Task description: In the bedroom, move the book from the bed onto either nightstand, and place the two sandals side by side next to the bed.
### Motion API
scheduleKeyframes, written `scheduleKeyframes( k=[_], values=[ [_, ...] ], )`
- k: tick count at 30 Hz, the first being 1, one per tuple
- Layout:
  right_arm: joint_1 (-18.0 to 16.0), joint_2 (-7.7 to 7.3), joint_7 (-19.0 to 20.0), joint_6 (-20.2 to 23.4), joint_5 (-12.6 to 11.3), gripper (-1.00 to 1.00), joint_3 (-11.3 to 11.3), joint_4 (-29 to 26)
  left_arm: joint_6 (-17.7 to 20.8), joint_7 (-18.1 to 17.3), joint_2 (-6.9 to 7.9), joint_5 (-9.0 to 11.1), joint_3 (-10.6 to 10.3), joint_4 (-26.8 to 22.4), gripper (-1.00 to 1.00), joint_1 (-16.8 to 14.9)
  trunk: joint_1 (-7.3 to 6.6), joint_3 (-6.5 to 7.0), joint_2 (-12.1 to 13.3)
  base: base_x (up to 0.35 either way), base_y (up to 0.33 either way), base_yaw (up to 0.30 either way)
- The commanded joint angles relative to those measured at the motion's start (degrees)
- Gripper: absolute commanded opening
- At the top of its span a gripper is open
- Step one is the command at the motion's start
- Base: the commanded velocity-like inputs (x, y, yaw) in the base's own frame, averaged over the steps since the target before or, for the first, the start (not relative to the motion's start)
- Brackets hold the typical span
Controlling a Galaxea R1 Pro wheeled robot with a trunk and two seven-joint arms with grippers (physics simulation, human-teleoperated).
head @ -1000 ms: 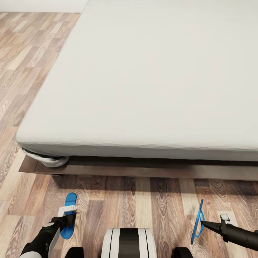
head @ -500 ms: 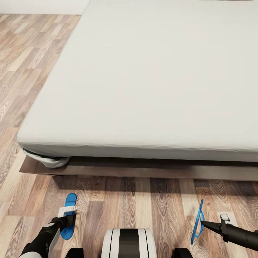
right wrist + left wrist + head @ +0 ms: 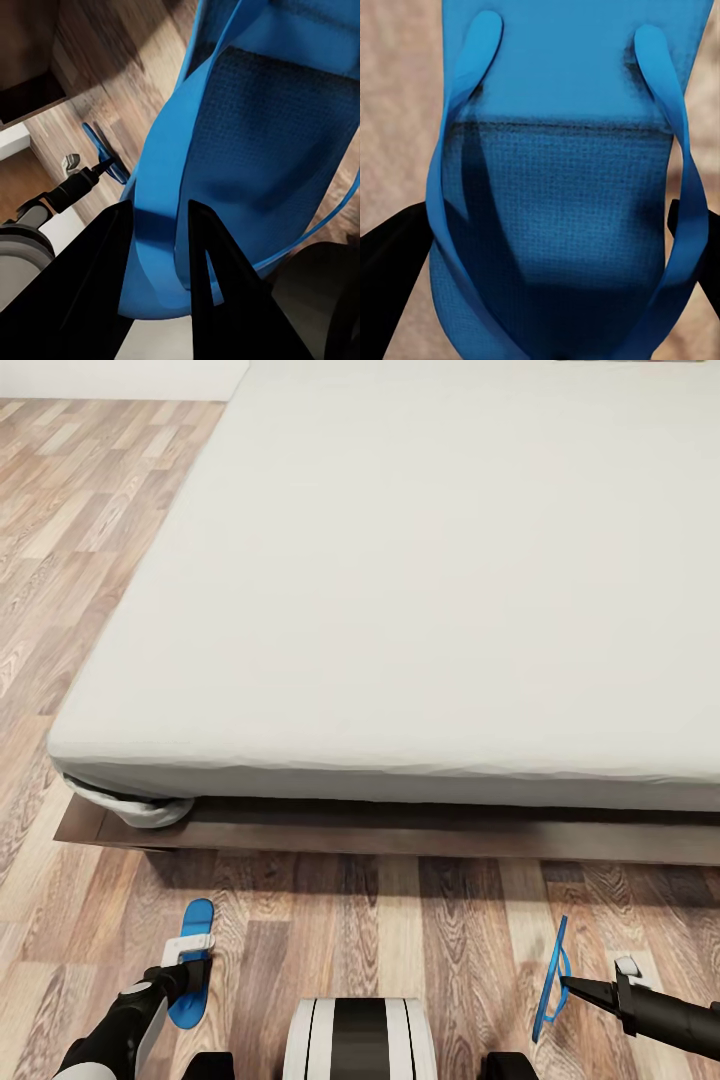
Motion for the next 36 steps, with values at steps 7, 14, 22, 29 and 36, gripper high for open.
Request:
scheduleKeyframes(
  k=[7,14,22,29,36],
  values=[
    [0.0,-0.04,0.22,0.7,-0.5,-1.0,0.42,0.0,0.26,-0.52,-0.07,-0.58,0.48,-0.13,1.0,-0.02,-0.01,-0.03,-0.01,0.0,0.0,0.0],
    [-0.04,-0.04,0.22,0.7,-0.5,-1.0,0.42,-0.01,0.26,-0.52,-0.07,-0.58,0.48,-0.13,1.0,-0.02,-0.01,-0.03,-0.01,0.0,0.0,0.0],
    [-0.01,-0.04,0.22,0.7,-0.5,-1.0,0.42,0.01,0.31,-0.47,-0.07,-0.58,0.48,-0.13,1.0,-0.02,-0.11,0.85,0.04,0.0,0.0,0.0],
    [0.01,-0.04,0.22,0.7,-0.5,-1.0,0.42,-0.03,0.34,-0.46,-0.07,-0.58,0.48,-0.13,1.0,-0.02,-0.29,2.4,0.13,0.0,0.0,0.0],
    [-0.02,-0.04,0.22,0.7,-0.5,-1.0,0.42,-0.02,0.45,-0.63,0.0,-0.58,0.55,-0.13,1.0,-0.02,-0.47,3.96,0.23,0.0,0.0,0.0]
  ],
)
